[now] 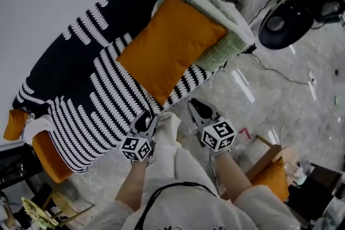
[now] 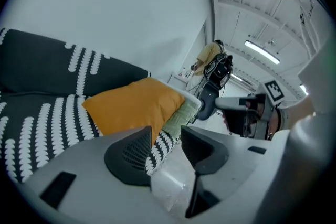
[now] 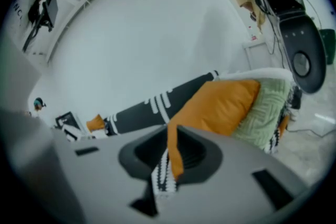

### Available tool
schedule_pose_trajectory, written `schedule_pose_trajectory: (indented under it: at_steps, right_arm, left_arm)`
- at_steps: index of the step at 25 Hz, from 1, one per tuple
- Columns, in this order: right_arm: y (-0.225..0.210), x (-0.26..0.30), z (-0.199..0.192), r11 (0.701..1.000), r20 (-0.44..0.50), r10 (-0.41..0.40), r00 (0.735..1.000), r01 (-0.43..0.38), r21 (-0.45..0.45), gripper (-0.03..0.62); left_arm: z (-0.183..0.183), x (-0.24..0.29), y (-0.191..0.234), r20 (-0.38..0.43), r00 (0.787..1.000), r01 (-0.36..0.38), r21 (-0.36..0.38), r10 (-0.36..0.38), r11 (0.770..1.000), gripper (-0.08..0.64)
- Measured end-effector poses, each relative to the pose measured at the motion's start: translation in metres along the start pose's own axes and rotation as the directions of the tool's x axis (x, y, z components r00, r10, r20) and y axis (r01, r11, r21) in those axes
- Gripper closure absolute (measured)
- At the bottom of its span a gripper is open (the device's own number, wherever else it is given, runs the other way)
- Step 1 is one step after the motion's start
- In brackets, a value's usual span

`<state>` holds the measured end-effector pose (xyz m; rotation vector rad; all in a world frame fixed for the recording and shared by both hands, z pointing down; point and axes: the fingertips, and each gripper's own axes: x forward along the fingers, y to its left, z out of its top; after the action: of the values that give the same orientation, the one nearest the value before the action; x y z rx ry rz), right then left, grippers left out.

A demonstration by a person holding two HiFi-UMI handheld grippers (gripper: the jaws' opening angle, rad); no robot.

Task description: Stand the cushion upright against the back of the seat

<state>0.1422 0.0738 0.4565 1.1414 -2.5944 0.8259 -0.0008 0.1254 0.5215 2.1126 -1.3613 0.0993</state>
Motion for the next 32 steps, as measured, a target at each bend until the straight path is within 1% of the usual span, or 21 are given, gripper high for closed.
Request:
schedule_pose_trajectory:
  at_steps: [3, 6, 8, 12, 16, 19, 20, 22, 23, 24, 25, 29, 32]
  right_arm:
    - [-0.017, 0.012, -0.008, 1.000, 0.007, -0.014, 1.000, 0.014, 0.013, 0.551]
    - [-0.029, 0.020, -0.034, 0.999, -0.027, -0.019, 0.999, 0.020, 0.040, 0.551]
    - [-0.036, 0.027, -0.050, 0.998, -0.036, -0.018, 0.999, 0.020, 0.065, 0.551]
    - [-0.041, 0.040, -0.068, 0.995, -0.020, -0.010, 1.000, 0.012, 0.100, 0.549]
    - [-0.054, 0.049, -0.084, 0.993, -0.038, -0.030, 0.999, 0.034, 0.111, 0.549]
    - [-0.069, 0.050, -0.081, 0.992, -0.033, -0.049, 0.998, 0.053, 0.117, 0.549]
    - [-0.075, 0.048, -0.080, 0.991, -0.030, -0.054, 0.998, 0.058, 0.120, 0.551]
    - [-0.083, 0.044, -0.078, 0.989, -0.022, -0.064, 0.998, 0.066, 0.130, 0.549]
    - [-0.086, 0.042, -0.077, 0.988, -0.019, -0.070, 0.997, 0.072, 0.134, 0.551]
    - [-0.089, 0.042, -0.075, 0.987, -0.014, -0.078, 0.997, 0.079, 0.137, 0.549]
    - [-0.092, 0.043, -0.071, 0.986, -0.008, -0.088, 0.996, 0.088, 0.139, 0.551]
    - [-0.103, 0.052, -0.050, 0.980, 0.021, -0.126, 0.992, 0.122, 0.159, 0.548]
    - [-0.125, 0.057, -0.021, 0.975, 0.056, -0.162, 0.985, 0.151, 0.162, 0.534]
  left_arm:
    - [-0.046, 0.030, 0.020, -0.081, 0.997, -0.017, -0.030, 0.014, 0.999, 0.353]
    - [-0.094, 0.054, 0.037, -0.154, 0.987, -0.056, -0.105, 0.040, 0.993, 0.330]
    - [-0.118, 0.069, 0.052, -0.181, 0.982, -0.089, -0.143, 0.063, 0.986, 0.315]
    - [-0.143, 0.090, 0.082, -0.185, 0.978, -0.140, -0.212, 0.101, 0.967, 0.270]
    - [-0.158, 0.105, 0.097, -0.186, 0.977, -0.158, -0.282, 0.108, 0.946, 0.267]
    - [-0.170, 0.122, 0.101, -0.223, 0.967, -0.193, -0.337, 0.120, 0.921, 0.267]
    - [-0.171, 0.127, 0.098, -0.224, 0.967, -0.195, -0.360, 0.119, 0.912, 0.268]
    - [-0.167, 0.130, 0.094, -0.193, 0.975, -0.185, -0.409, 0.113, 0.894, 0.276]
    - [-0.163, 0.130, 0.093, -0.172, 0.978, -0.180, -0.431, 0.116, 0.884, 0.356]
    - [-0.157, 0.130, 0.094, -0.153, 0.981, -0.175, -0.451, 0.118, 0.875, 0.455]
    - [-0.150, 0.130, 0.095, -0.138, 0.984, -0.167, -0.466, 0.115, 0.869, 0.486]
    - [-0.122, 0.115, 0.099, -0.099, 0.992, -0.121, -0.497, 0.083, 0.859, 0.511]
    - [-0.097, 0.100, 0.098, -0.041, 0.997, -0.083, -0.550, 0.073, 0.831, 0.511]
